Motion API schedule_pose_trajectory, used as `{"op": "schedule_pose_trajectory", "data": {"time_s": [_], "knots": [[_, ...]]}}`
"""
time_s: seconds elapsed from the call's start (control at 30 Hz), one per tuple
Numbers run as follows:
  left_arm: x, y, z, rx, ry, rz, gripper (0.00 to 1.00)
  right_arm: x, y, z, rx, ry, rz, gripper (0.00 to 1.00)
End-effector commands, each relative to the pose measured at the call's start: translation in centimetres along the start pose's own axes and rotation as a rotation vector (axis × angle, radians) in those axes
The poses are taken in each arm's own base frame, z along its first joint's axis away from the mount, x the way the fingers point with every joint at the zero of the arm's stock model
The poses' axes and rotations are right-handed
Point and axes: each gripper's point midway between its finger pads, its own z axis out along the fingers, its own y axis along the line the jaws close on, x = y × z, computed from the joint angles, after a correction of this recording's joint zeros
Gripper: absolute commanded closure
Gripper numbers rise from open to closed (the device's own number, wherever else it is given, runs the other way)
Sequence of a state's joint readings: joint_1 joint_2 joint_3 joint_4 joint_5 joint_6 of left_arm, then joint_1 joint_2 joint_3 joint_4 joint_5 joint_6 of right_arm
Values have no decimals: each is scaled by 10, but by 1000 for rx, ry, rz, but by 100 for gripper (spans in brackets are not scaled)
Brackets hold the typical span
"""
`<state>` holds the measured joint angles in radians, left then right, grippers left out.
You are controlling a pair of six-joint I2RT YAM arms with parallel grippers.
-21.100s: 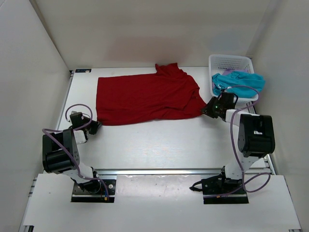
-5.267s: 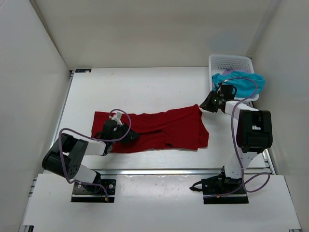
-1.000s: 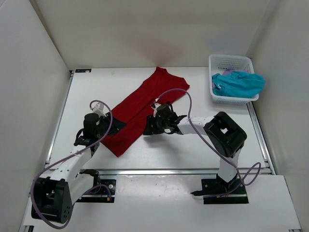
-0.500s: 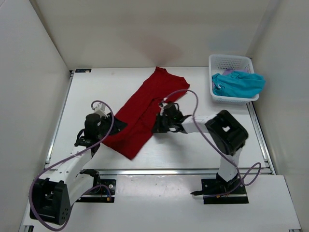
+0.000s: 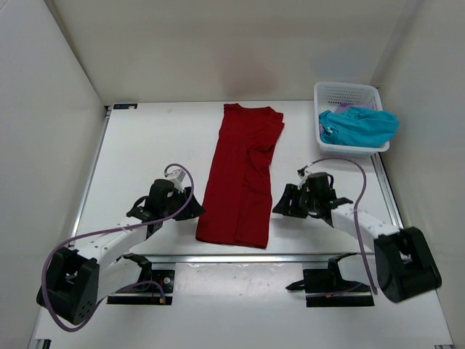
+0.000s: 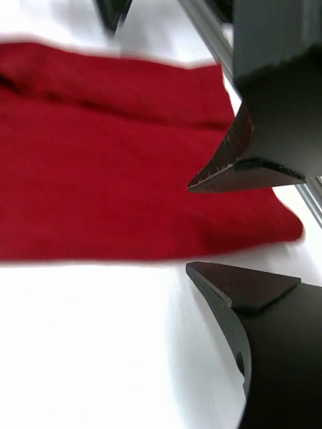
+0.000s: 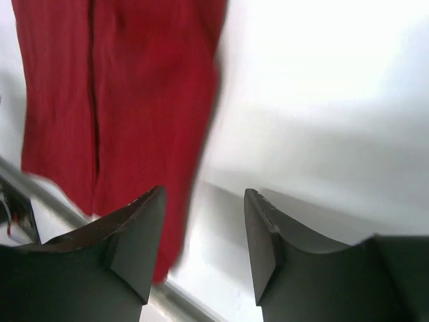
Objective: Fold and stack the t-shirts
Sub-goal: Rotate the tshirt 90 degrees, then grab the bottom of the folded rectangular tshirt with both arms, then fold the folded rectangular tshirt in 1/3 of the way
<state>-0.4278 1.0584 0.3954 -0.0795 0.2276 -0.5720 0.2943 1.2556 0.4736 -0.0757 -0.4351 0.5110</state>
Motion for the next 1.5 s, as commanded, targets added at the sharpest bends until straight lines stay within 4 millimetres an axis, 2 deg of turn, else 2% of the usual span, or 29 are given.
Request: {"op": "schedule_pose_trajectory", "data": {"time_s": [0.0,0.07,0.17,0.3,0.37,0.43,0.5,0.57,0.67,0.7,0.8,0.83,0.9,0.97,1.0,1.07,1.1,1.17,1.2,1.23,1.27,1.3,1.33,1.37,1.4,1.43,1.47], "knots": [[35,22,-8,-75,101,70,43,42,2,-14,2,75,-2,52],[52,26,-10,-80,145,85,42,65,6,-16,-9,110,2,50],[61,20,-13,-67,165,89,43,94,28,-16,-79,176,6,52],[75,19,-14,-48,233,82,46,112,32,-14,-83,231,5,54],[82,14,-14,-33,245,106,48,113,37,-13,-101,232,3,55],[89,12,-14,-24,274,101,50,120,36,-14,-108,258,9,62],[99,16,-15,-32,313,105,59,122,36,-12,-110,268,14,66],[102,14,-17,-22,317,114,62,125,38,-11,-125,279,9,73],[98,11,-16,-8,304,107,77,126,38,-10,-130,293,-2,80],[97,8,-16,5,304,102,84,127,38,-9,-128,298,-1,84],[102,2,-20,18,321,125,96,130,43,-11,-135,318,-23,99],[101,-1,-21,22,324,122,98,129,47,-12,-143,320,-49,100],[110,-7,-29,60,359,99,100,147,46,-22,-111,381,-77,100],[119,-18,-41,100,393,60,100,151,60,-35,-156,390,-114,100],[115,-25,-46,127,372,45,100,157,62,-41,-162,416,-88,100],[99,-44,-59,191,345,7,100,144,72,-49,-190,374,-90,100],[88,-52,-63,216,314,-3,100,129,80,-54,-205,328,-97,99],[49,-73,-68,254,215,0,100,101,88,-58,-212,254,-122,100],[40,-73,-63,238,199,-3,100,78,92,-61,-211,194,-136,100],[22,-81,-59,247,167,3,100,57,96,-60,-216,150,-159,100],[3,-93,-58,275,124,18,100,49,95,-58,-210,142,-168,100],[-15,-98,-51,270,94,23,100,27,96,-58,-201,87,-193,100],[-22,-98,-41,248,88,12,100,3,93,-55,-174,44,-204,100],[-43,-106,-33,253,46,15,100,-7,91,-52,-160,34,-209,100],[-63,-111,-32,263,4,5,100,-28,90,-53,-150,-15,-227,100],[-81,-105,-22,232,-46,-17,100,-50,84,-49,-120,-58,-213,100],[-95,-102,-12,211,-70,-29,100,-62,73,-46,-95,-71,-195,100]]}}
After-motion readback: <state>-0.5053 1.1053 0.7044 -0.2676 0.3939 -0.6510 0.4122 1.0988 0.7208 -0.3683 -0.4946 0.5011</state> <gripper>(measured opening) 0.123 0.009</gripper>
